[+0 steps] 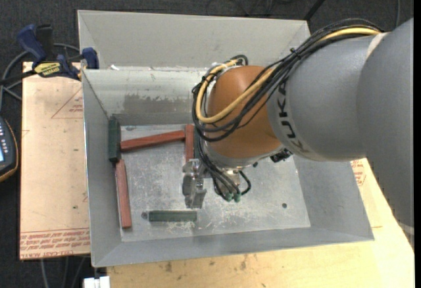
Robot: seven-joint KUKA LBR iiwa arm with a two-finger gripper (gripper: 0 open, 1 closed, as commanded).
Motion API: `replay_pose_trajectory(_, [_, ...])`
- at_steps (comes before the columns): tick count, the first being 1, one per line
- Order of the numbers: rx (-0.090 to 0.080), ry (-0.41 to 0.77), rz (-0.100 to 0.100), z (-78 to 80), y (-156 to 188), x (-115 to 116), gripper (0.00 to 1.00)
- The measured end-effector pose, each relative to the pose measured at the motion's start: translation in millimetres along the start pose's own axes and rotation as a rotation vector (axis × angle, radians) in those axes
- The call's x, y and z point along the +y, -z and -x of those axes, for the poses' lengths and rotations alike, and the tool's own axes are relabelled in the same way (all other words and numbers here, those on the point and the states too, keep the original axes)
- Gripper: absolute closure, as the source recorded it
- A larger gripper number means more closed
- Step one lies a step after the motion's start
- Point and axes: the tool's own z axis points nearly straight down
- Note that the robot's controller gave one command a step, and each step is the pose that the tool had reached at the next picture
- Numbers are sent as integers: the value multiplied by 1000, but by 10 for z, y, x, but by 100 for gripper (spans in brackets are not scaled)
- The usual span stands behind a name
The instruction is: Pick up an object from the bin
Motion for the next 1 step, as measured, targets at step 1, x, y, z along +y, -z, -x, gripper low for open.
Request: replay_pose_trajectory(1, [7,2,-1,-16,-46,4,0])
